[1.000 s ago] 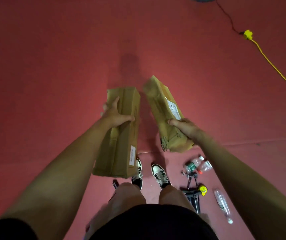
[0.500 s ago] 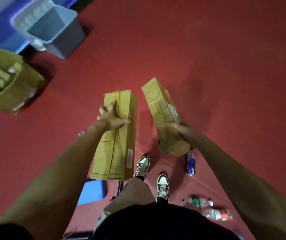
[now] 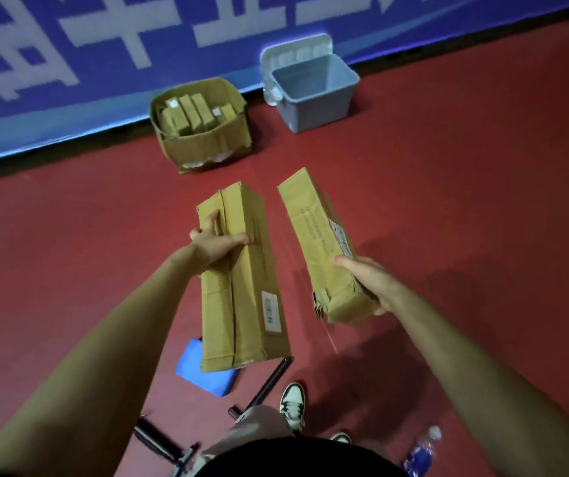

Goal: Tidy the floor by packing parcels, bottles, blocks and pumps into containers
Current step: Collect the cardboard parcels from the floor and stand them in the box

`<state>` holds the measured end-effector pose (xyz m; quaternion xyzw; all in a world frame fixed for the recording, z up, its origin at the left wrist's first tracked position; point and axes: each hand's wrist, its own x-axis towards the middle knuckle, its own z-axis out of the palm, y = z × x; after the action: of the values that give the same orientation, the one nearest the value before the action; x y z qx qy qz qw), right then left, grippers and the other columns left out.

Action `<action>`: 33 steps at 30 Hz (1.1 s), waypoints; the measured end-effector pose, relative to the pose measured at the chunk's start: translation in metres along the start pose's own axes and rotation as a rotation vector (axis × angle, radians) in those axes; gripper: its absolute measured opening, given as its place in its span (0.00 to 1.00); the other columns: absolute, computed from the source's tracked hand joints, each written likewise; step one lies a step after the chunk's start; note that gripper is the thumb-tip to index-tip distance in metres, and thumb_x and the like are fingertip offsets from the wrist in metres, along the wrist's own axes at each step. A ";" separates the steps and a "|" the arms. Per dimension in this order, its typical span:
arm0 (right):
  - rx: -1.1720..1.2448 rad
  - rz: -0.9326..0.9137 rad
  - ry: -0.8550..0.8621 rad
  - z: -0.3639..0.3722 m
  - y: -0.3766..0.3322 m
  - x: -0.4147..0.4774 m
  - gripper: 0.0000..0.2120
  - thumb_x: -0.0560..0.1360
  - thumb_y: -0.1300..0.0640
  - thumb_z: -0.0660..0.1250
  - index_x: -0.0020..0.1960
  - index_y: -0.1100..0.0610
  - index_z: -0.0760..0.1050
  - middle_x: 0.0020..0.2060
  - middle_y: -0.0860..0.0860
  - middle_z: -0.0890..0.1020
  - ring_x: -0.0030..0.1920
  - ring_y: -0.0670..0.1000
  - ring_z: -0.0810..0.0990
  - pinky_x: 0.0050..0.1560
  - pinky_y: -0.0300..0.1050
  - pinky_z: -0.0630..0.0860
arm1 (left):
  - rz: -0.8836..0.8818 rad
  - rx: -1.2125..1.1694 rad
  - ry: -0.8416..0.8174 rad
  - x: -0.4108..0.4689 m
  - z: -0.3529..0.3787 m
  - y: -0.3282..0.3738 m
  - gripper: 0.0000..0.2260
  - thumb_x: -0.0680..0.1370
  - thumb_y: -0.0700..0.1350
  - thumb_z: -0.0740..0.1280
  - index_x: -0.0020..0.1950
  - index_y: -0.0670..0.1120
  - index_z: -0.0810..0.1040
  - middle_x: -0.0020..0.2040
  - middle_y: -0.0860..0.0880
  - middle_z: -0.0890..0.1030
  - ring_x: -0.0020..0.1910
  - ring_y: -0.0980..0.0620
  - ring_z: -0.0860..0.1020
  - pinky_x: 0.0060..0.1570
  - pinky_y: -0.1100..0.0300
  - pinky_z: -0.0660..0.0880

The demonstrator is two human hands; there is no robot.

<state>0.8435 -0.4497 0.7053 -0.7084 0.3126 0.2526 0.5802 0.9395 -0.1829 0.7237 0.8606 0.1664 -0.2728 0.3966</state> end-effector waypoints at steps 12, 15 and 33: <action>-0.162 -0.140 -0.021 0.062 -0.159 0.070 0.31 0.61 0.35 0.71 0.61 0.46 0.75 0.51 0.50 0.83 0.49 0.55 0.83 0.51 0.57 0.79 | -0.050 -0.244 0.122 0.062 -0.142 0.003 0.44 0.67 0.62 0.71 0.74 0.63 0.47 0.73 0.42 0.59 0.67 0.37 0.64 0.46 0.44 0.71; -0.192 -0.153 -0.050 0.064 -0.194 0.102 0.28 0.65 0.38 0.70 0.62 0.49 0.74 0.50 0.51 0.83 0.44 0.53 0.84 0.35 0.43 0.79 | -0.045 -0.259 0.130 0.092 -0.160 0.019 0.44 0.68 0.61 0.71 0.74 0.64 0.47 0.73 0.42 0.59 0.67 0.37 0.64 0.45 0.43 0.70; -0.299 -0.203 -0.181 0.075 -0.454 0.336 0.34 0.58 0.34 0.69 0.60 0.48 0.75 0.50 0.50 0.84 0.47 0.53 0.83 0.40 0.42 0.75 | -0.047 -0.227 0.297 0.323 -0.280 0.176 0.43 0.69 0.57 0.72 0.76 0.60 0.49 0.72 0.40 0.57 0.68 0.38 0.63 0.57 0.43 0.69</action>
<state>1.4057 -0.3670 0.7501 -0.7889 0.1455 0.2990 0.5168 1.3793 -0.0551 0.7839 0.8371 0.2727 -0.1313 0.4557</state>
